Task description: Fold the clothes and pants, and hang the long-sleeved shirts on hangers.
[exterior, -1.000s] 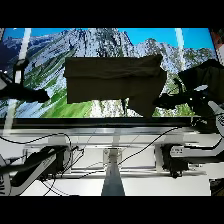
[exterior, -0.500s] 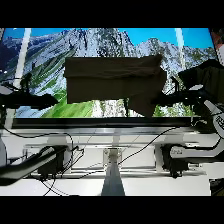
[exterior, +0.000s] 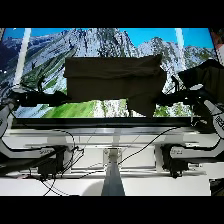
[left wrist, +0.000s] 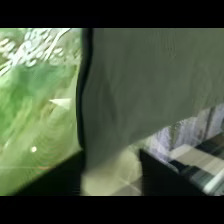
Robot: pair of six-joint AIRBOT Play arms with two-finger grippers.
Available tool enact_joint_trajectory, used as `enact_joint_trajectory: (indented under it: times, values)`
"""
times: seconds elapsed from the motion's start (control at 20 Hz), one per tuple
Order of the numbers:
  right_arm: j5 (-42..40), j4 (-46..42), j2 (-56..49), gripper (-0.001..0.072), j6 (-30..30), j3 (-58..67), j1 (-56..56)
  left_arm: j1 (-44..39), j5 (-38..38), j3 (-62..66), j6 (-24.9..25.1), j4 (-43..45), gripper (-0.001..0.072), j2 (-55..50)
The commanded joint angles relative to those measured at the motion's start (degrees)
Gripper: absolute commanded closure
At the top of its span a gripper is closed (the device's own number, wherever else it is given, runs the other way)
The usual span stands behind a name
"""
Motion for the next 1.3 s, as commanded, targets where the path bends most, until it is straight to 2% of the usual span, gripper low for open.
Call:
enact_joint_trajectory:
  times: [0.0, 0.05, 0.25, 0.4, 0.5, 0.8, 0.9, 1.0, 1.15, 1.25]
  values:
    - [-0.3, 0.3, 2.2, 0.0694, -0.8, 0.0, 0.1, -2.9, 3.2, 0.3, 1.8, -0.2, 0.0591, -1.5]
    - [-0.3, 0.3, 3.7, 0.0695, -0.8, 0.0, 0.0, -3.5, 3.0, 1.0, 1.8, -0.2, 0.0686, -1.5]
    - [-0.1, -0.5, 13.6, 0.0695, -0.7, 0.0, 0.0, -2.4, -6.9, 6.3, 4.2, -0.1, 0.0686, 0.9]
    - [1.8, -0.8, 22.7, 0.0695, 0.8, -0.3, 0.0, 1.2, -9.4, 7.1, 3.6, 2.1, 0.0687, 8.3]
    - [3.3, -2.0, 28.7, 0.0695, 4.0, -2.0, 0.0, 3.4, -11.2, 6.3, 2.4, 5.6, 0.0687, 13.4]
    - [5.9, -1.6, 47.0, 0.0695, 14.2, -11.6, 0.0, 8.2, -11.6, -4.3, 2.4, 5.6, 0.0686, 27.4]
    - [-1.4, 0.2, 49.1, 0.0695, 19.4, -12.1, 0.3, 8.3, -5.7, -6.1, -0.1, 4.8, 0.0687, 29.4]
    - [-12.2, 0.9, 47.5, 0.0695, 22.7, -12.1, 2.8, 8.0, 1.4, -6.1, -1.7, -1.2, 0.0687, 28.9]
    - [-28.5, 4.9, 39.3, 0.0695, 23.9, -11.6, 11.1, 5.4, 14.0, -6.0, -1.7, -8.1, 0.0688, 26.9]
    - [-36.0, 6.2, 31.0, 0.0695, 24.0, -9.0, 16.8, 2.0, 21.5, -5.9, -2.1, -11.5, 0.0689, 24.4]
